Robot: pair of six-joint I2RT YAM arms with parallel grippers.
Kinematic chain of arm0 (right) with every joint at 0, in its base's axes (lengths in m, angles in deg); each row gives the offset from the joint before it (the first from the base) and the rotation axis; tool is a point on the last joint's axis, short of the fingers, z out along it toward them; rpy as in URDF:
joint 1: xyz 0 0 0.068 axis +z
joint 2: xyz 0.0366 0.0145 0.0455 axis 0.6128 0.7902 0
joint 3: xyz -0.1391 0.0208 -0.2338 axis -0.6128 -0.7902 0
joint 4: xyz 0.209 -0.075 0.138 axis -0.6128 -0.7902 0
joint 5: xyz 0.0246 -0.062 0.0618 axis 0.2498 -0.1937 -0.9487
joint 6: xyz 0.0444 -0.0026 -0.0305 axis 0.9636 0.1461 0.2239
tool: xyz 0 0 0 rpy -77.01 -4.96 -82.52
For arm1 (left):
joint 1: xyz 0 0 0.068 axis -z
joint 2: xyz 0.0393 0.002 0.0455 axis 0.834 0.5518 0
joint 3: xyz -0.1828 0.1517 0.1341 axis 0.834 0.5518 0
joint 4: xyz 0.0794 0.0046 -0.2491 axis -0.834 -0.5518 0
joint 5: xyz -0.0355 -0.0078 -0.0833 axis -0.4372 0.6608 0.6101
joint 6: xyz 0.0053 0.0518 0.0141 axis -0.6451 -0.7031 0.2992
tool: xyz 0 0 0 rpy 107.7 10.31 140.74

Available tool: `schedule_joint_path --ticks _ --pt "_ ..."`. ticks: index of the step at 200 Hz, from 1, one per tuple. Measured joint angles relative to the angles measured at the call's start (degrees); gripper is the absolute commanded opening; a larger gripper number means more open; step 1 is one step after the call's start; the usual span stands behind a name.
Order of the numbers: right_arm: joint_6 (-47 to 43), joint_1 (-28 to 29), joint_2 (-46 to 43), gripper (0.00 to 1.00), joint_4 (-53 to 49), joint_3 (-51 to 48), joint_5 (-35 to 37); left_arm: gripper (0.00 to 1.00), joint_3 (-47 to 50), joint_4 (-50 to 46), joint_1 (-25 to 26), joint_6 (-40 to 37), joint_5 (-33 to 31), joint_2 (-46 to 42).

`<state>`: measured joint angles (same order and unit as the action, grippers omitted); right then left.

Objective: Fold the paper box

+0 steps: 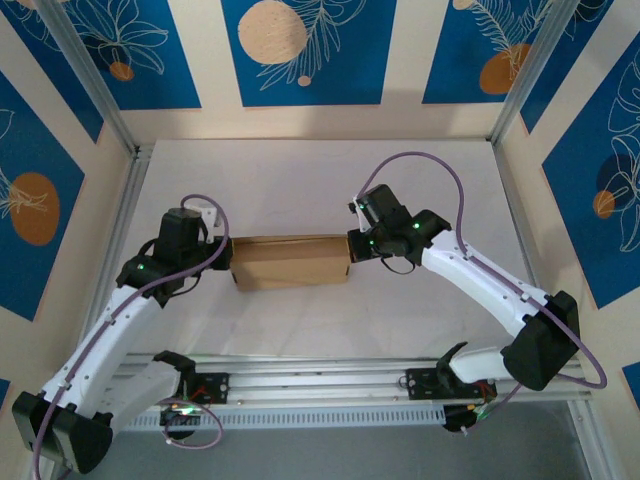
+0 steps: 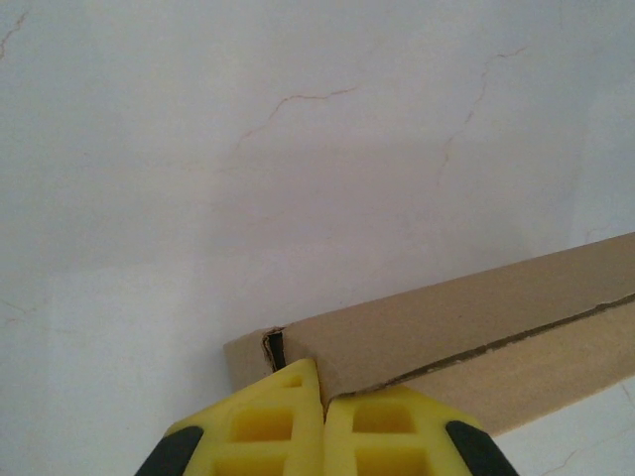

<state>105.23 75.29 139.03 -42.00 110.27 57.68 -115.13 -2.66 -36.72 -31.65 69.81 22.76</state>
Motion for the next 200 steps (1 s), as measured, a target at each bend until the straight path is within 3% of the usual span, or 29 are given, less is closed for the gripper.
schedule_joint_path --ticks 109,200 --pt "-0.42 0.00 0.00 0.00 0.15 0.00 -1.03 0.00 1.66 0.61 0.26 -3.04 -1.66 -1.36" --pt "-0.33 0.00 0.00 0.00 0.37 0.00 -1.20 0.00 6.51 6.95 0.24 -0.59 -1.62 -2.56"
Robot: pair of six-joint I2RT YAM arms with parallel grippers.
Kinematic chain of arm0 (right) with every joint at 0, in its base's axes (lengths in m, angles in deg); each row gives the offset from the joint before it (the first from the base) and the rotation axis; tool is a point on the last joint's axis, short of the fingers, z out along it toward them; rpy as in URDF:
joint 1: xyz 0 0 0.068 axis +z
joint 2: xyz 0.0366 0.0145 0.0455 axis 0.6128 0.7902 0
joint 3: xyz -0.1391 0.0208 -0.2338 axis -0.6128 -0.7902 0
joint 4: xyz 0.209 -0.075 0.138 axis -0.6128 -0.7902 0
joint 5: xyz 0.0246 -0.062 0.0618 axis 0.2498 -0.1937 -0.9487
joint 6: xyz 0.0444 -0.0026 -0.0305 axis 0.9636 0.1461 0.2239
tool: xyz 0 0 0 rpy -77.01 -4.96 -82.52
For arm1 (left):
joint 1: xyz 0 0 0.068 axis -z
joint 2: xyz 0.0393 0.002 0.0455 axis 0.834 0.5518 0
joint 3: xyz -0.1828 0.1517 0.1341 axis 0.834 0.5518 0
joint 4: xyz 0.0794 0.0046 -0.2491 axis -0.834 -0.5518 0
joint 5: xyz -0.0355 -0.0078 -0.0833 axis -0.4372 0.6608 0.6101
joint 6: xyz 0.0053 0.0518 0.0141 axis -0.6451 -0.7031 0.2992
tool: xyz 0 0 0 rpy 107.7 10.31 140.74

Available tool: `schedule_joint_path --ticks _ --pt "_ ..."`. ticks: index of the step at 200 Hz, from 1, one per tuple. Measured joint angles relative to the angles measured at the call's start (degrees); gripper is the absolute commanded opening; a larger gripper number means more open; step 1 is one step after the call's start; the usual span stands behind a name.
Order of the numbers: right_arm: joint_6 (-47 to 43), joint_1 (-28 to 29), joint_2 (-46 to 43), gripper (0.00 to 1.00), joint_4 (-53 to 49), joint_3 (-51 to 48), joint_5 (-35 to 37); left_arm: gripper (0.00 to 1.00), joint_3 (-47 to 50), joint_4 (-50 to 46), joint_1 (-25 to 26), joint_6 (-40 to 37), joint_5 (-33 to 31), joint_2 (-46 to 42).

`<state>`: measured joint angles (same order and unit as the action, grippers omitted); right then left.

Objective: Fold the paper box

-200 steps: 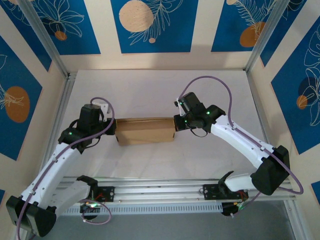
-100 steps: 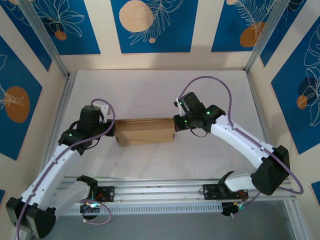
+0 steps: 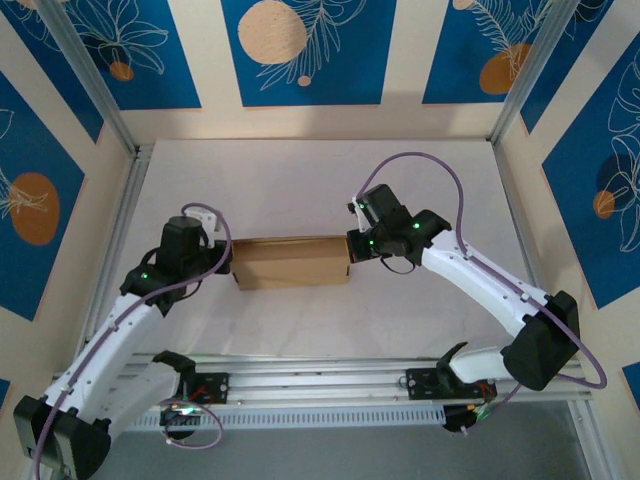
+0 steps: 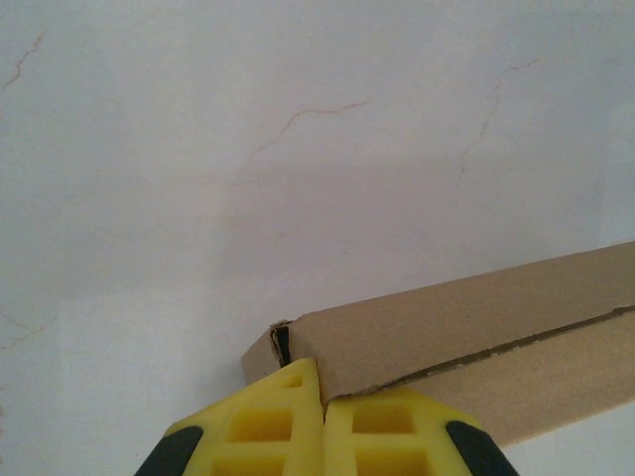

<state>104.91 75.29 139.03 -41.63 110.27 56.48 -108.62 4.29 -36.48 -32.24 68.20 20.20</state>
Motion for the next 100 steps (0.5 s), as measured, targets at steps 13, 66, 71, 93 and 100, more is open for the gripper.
schedule_joint_path --ticks 13,66,71,93,100 --pt "0.22 0.00 0.00 0.00 0.02 0.00 -0.02 0.00 1.14 1.31 0.00 0.90 0.00 -0.81" --pt "1.92 0.17 -0.76 0.00 2.71 -1.88 0.09 0.00 4.85 4.90 0.00 4.33 0.09 -3.87" --pt "2.08 0.35 -1.05 0.00 3.10 -2.29 0.22 0.00 5.25 5.14 0.00 4.72 0.11 -4.28" --pt "2.93 1.09 -2.97 0.00 5.81 -4.96 0.85 0.00 6.86 5.97 0.00 6.56 0.20 -6.08" --pt "3.13 1.22 -3.80 0.00 6.95 -6.14 0.92 0.00 7.23 6.03 0.00 6.99 0.39 -6.38"
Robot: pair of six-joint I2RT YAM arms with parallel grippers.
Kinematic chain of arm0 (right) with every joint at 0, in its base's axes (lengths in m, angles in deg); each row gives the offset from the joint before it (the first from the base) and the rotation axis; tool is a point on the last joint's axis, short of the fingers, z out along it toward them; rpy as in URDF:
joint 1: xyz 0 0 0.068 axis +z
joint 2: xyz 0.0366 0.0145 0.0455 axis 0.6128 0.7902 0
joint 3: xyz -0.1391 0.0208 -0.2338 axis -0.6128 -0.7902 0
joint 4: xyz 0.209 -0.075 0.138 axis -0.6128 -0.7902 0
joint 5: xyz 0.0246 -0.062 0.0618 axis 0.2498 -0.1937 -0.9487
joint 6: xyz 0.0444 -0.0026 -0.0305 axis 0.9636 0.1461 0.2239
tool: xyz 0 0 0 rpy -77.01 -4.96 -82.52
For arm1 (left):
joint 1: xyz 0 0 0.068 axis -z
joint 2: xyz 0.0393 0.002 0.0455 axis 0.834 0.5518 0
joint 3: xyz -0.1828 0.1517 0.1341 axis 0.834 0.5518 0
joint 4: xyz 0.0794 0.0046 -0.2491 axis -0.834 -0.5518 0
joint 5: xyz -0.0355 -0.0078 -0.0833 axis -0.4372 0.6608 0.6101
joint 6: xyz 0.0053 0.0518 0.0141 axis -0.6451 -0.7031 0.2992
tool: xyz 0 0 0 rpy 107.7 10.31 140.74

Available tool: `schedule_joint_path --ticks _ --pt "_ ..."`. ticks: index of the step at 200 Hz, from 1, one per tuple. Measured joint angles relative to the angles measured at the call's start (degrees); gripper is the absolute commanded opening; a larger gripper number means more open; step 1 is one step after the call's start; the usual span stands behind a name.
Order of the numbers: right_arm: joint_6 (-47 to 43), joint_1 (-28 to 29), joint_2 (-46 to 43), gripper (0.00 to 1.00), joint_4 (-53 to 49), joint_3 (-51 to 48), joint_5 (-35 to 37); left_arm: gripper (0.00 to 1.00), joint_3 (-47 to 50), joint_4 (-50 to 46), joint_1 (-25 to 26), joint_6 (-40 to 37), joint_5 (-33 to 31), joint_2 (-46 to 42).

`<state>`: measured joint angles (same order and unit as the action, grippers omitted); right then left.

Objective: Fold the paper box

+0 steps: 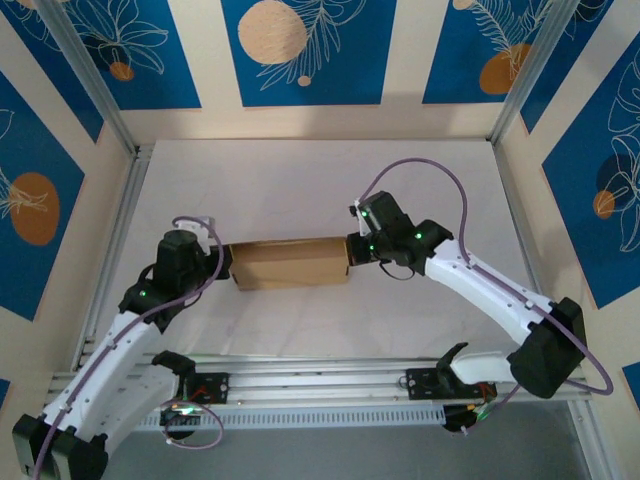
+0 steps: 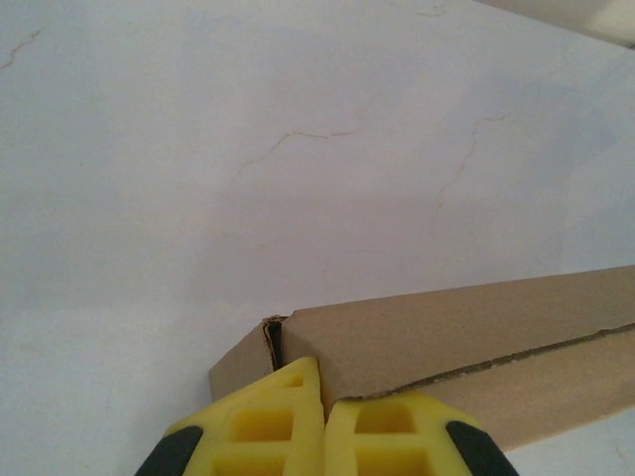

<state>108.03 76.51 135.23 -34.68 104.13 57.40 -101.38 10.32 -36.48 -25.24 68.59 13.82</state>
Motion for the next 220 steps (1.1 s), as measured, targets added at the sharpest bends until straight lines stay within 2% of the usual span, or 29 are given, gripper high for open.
schedule_joint_path --ticks 47,100,132,158,196,220 --pt "1.44 0.48 -5.16 0.00 6.16 -6.40 -0.72 0.00 0.42 -0.09 0.02 1.09 0.22 -0.26" --pt "1.64 -1.27 -7.04 0.29 5.11 -6.69 -3.41 0.00 -1.66 -0.31 0.02 -1.09 0.17 3.15" --pt "1.29 -3.28 -8.57 0.40 3.82 -5.88 -5.79 0.00 -3.43 -0.28 0.00 -2.84 -1.01 5.92" --pt "0.96 -4.79 -10.58 0.55 2.97 -5.51 -8.41 0.00 -3.82 0.33 0.00 -3.43 -1.51 6.88" --pt "2.05 -8.66 -11.74 0.65 3.15 -5.35 -14.80 0.00 -4.44 0.57 0.92 -4.79 -1.99 7.85" --pt "8.35 -11.74 -11.63 0.70 3.82 -5.33 -17.81 0.00 -4.96 0.55 2.60 -5.90 -3.37 8.37"
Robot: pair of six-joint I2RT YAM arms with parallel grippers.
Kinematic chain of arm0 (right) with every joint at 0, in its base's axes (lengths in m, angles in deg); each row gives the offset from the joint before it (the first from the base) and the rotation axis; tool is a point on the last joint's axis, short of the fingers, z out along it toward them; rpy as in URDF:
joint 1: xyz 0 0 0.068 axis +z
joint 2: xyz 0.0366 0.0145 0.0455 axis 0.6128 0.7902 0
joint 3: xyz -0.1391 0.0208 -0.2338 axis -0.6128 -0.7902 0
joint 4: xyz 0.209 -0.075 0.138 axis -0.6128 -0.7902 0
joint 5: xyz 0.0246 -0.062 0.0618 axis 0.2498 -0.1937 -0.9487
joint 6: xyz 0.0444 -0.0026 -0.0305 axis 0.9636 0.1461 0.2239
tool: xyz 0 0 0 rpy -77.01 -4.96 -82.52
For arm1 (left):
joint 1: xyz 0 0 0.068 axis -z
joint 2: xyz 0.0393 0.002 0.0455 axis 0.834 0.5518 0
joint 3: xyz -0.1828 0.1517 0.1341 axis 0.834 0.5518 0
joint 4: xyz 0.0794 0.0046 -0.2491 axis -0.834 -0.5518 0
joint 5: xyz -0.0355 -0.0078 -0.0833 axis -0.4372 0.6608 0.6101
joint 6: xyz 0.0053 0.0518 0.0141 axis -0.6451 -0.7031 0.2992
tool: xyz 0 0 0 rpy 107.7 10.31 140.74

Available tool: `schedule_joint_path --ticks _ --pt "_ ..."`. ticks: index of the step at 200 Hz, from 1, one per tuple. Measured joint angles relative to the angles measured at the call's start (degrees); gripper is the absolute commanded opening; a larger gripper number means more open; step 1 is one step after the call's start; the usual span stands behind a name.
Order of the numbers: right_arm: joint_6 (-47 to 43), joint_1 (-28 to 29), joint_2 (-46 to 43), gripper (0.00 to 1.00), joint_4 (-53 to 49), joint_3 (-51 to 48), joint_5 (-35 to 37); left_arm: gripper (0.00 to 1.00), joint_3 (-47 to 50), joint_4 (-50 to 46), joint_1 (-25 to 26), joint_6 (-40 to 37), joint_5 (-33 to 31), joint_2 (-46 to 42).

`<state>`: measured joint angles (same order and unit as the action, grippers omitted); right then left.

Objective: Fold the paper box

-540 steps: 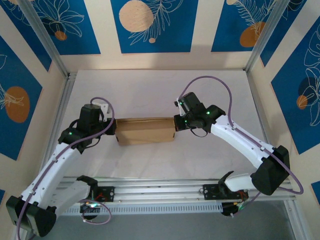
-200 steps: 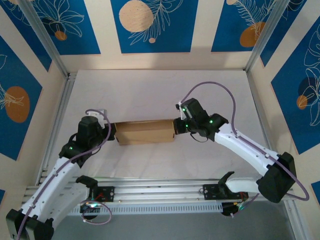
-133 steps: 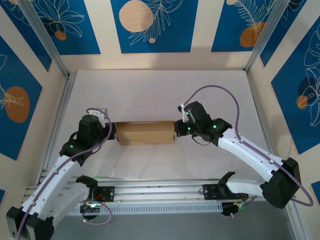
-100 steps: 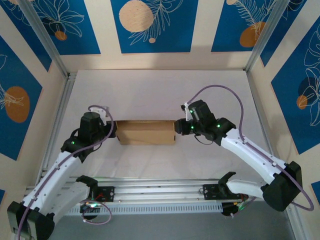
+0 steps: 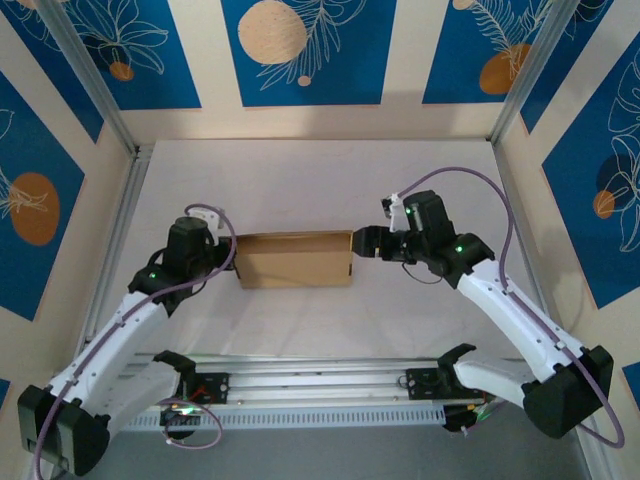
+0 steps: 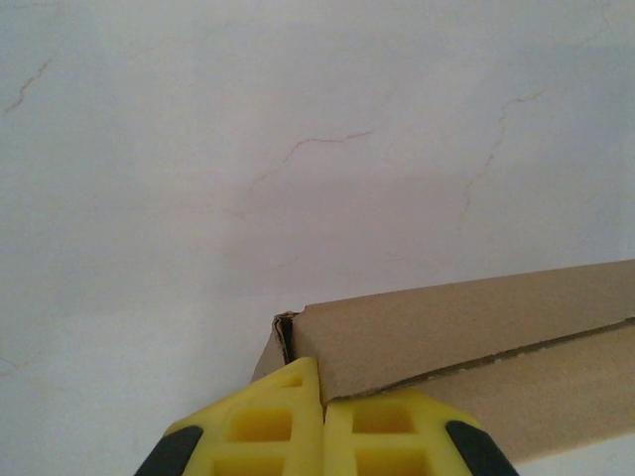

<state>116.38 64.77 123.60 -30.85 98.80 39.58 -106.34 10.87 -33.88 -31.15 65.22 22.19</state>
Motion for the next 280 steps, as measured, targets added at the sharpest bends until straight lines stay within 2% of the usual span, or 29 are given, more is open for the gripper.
schedule_joint_path --ticks 37,85,123,155,239,267,280 --pt "15.41 -0.09 3.58 0.70 -1.11 2.40 0.90 0.00 -0.59 -1.05 2.56 -0.52 -2.91 0.26" --pt "32.94 2.47 7.87 0.83 -4.00 4.76 1.92 0.00 -0.59 -1.27 4.50 -0.48 -5.44 0.22" --pt "41.09 2.23 8.22 0.87 -4.31 4.74 2.25 0.00 -0.59 -1.29 4.68 -0.50 -5.86 0.20" --pt "45.66 1.53 8.37 0.89 -0.72 4.63 1.86 0.00 -0.59 -1.29 4.76 -0.50 -6.08 0.20" --pt "51.28 4.50 10.62 0.79 0.98 3.63 2.97 0.00 -0.59 -1.29 4.79 -0.50 -6.08 0.20" --pt "52.39 5.70 10.91 0.70 1.44 1.77 3.89 0.00 -0.59 -1.57 4.87 -0.50 -6.08 -0.17" --pt "52.74 6.08 10.91 0.62 2.32 1.20 4.11 0.00 -0.59 -2.16 4.87 -0.50 -6.16 -0.48"
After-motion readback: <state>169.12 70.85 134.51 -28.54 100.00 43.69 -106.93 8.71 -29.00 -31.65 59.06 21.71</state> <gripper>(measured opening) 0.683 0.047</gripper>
